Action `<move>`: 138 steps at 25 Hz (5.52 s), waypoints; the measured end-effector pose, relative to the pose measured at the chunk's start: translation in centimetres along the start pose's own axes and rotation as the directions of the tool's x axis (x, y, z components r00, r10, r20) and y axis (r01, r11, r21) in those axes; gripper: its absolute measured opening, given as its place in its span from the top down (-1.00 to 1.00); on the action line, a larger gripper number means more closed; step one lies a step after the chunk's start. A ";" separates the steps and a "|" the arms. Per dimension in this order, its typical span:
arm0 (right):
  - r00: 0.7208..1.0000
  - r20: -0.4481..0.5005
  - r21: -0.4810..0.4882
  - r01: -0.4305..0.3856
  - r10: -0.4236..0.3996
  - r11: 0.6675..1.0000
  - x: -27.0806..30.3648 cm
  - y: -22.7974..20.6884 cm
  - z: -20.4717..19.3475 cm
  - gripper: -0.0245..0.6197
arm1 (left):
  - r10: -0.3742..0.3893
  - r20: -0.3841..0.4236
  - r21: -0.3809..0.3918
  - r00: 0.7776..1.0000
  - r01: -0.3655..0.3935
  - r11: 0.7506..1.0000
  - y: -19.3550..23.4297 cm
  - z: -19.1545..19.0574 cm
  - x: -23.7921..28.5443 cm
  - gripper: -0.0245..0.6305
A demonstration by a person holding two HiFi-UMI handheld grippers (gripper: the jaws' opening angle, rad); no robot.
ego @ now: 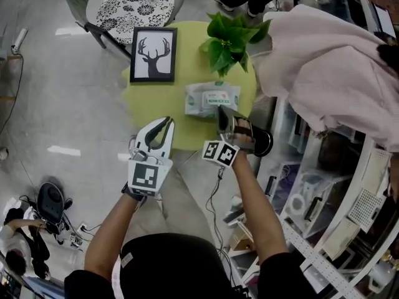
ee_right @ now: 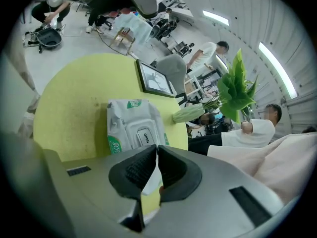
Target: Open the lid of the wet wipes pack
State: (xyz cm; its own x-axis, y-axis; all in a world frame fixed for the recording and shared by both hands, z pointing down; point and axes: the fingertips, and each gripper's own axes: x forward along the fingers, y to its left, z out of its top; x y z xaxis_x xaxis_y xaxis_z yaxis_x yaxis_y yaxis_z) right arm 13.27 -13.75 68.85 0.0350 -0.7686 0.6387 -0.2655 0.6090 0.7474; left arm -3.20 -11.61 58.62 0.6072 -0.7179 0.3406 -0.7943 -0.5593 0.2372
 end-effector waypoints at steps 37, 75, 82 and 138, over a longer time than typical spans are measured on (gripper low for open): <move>0.999 0.013 -0.002 0.037 -0.037 0.999 3.8 -5.1 1.9 0.83 | 0.072 0.016 -0.010 0.997 -0.072 0.997 2.1 2.3 -1.7 0.81; 0.995 -0.036 0.165 -0.083 0.090 0.983 9.5 -3.5 2.1 0.91 | 0.063 -0.054 0.010 0.997 -0.062 0.998 -0.2 0.3 -1.7 0.81; 0.984 -0.071 0.237 -0.145 0.166 0.961 9.9 -2.3 1.3 0.92 | 0.014 -0.093 0.015 0.996 -0.013 1.000 -3.7 -0.8 -2.8 0.81; 0.891 0.092 0.983 -0.009 -0.444 0.186 -40.2 -20.4 1.9 0.92 | -0.397 0.072 0.410 0.915 0.336 0.848 -13.5 25.7 -15.3 0.87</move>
State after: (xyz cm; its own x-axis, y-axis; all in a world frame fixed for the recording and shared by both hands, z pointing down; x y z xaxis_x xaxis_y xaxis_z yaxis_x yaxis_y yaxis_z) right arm 15.49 4.38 27.55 0.0602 -0.9734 0.2210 -0.9963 -0.0721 -0.0463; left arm -1.24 -3.70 26.83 0.8723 -0.4648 0.1519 -0.4617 -0.8852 -0.0577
